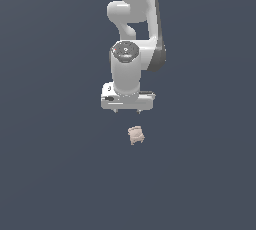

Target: Pick up the object and move it to a goal position.

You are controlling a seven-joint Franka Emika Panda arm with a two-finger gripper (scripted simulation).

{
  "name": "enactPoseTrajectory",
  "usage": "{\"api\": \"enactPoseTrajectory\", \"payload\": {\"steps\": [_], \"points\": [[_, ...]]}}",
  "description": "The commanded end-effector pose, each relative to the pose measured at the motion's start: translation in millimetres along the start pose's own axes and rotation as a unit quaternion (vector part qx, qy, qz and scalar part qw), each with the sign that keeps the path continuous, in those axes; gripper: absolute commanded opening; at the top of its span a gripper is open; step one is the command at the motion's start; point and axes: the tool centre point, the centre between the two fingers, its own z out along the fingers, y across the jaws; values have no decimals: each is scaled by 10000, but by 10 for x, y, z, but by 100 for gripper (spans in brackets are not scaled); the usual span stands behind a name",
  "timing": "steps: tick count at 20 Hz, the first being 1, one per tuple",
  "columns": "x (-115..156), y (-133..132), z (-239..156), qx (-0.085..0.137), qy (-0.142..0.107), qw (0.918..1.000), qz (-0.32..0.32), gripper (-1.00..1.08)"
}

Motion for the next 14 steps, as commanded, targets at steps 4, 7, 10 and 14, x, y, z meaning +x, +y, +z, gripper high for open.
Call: {"api": "enactPoseTrajectory", "payload": {"steps": [4, 7, 10, 14], "points": [[7, 19, -7, -22, 2, 10000, -33, 100], [23, 77, -30, -85, 4, 9999, -121, 100], [29, 119, -50, -128, 4, 9998, -172, 100], [33, 112, -44, -125, 6, 9998, -178, 100]]}}
